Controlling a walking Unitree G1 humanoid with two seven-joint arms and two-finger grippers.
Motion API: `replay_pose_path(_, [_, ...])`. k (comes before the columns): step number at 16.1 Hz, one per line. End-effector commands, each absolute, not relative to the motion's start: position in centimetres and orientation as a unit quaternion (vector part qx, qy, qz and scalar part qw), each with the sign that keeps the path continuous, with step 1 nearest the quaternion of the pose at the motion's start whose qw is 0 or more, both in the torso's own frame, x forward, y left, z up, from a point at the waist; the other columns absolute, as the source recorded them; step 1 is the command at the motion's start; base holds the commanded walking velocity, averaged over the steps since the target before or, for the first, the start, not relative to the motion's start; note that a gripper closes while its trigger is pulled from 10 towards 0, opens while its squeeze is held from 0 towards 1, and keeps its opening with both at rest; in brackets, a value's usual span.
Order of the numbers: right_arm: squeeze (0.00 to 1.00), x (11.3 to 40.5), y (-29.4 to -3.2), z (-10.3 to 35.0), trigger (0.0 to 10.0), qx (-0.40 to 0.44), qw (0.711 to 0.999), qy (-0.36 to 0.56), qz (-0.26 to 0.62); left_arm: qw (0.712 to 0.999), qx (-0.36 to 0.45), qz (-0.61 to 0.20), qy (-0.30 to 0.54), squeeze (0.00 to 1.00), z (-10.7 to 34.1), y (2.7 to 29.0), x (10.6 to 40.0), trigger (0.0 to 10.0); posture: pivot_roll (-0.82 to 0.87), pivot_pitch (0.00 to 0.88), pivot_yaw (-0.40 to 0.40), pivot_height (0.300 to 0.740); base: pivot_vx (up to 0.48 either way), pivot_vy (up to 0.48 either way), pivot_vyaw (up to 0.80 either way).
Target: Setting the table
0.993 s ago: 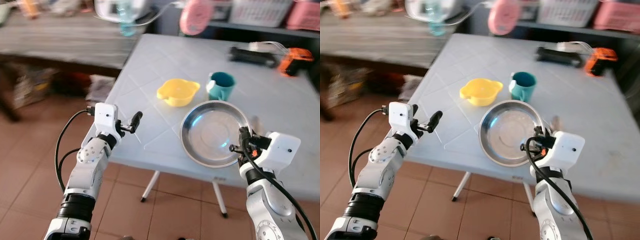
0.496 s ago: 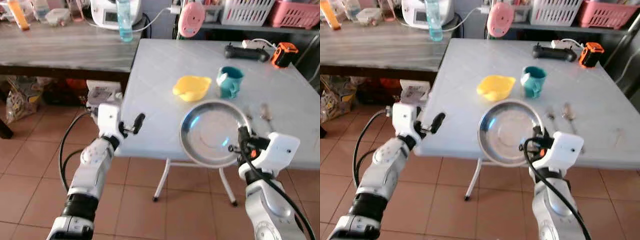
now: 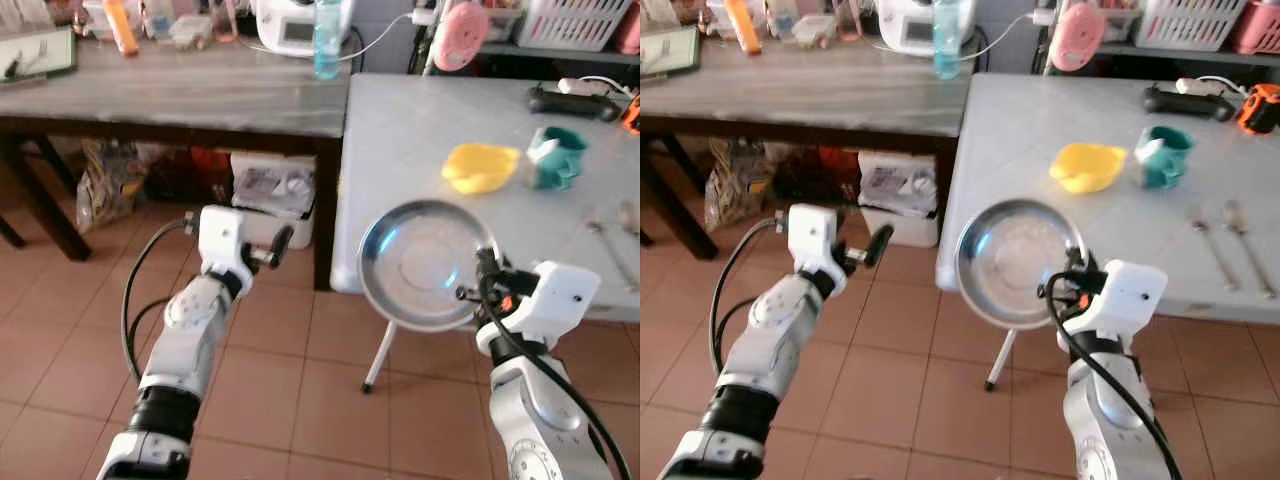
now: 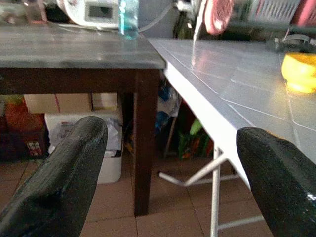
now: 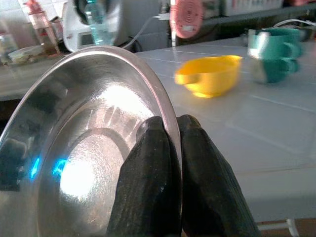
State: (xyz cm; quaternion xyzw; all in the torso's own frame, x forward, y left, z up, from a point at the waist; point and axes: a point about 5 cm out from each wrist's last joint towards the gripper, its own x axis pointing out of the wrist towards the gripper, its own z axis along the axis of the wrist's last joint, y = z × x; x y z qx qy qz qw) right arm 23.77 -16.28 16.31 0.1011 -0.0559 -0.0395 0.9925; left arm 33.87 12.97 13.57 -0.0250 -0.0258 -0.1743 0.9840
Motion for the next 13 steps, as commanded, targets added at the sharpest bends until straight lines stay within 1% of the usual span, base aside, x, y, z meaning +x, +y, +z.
replay_pose_path(1, [0.0, 23.8, -15.8, 16.9, 10.0, 0.105, 0.992, -0.07, -0.03, 0.986, -0.021, -0.162, -0.024, 0.0, 13.3, 13.6, 33.8, 10.0, 0.02, 0.09, -0.017, 0.74, 0.0, 0.48, 0.0])
replay_pose_path(7, [0.0, 24.0, -15.8, 17.0, 10.0, 0.097, 0.992, -0.075, -0.03, 0.986, -0.025, -0.165, -0.026, 0.0, 13.4, 13.4, 33.9, 10.0, 0.03, 0.086, -0.014, 0.74, 0.0, 0.48, 0.0])
replay_pose_path(9, [0.0, 24.0, -15.6, 16.9, 10.0, 0.098, 0.992, -0.077, -0.031, 0.983, -0.027, -0.179, -0.016, 0.0, 12.6, 12.7, 33.2, 10.0, 0.02, 0.09, -0.01, 0.74, 0.0, 0.48, 0.0])
replay_pose_path(11, [0.0, 24.0, -15.7, 16.9, 10.0, 0.097, 0.992, -0.077, -0.034, 0.984, -0.027, -0.173, -0.023, 0.0, 12.7, 12.5, 33.2, 10.0, 0.02, 0.089, -0.013, 0.74, 0.0, 0.48, 0.0])
replay_pose_path(12, [0.0, 24.0, -15.8, 16.9, 10.0, 0.097, 0.992, -0.076, -0.034, 0.986, -0.01, -0.164, -0.028, 0.0, 12.8, 12.8, 33.4, 10.0, 0.02, 0.088, -0.014, 0.74, 0.0, 0.0, 0.0])
replay_pose_path(13, [0.0, 23.9, -15.7, 16.9, 10.0, 0.095, 0.992, -0.076, -0.032, 0.986, -0.013, -0.164, -0.023, 0.0, 12.8, 13.2, 33.6, 10.0, 0.02, 0.089, -0.014, 0.74, 0.0, 0.0, 0.0])
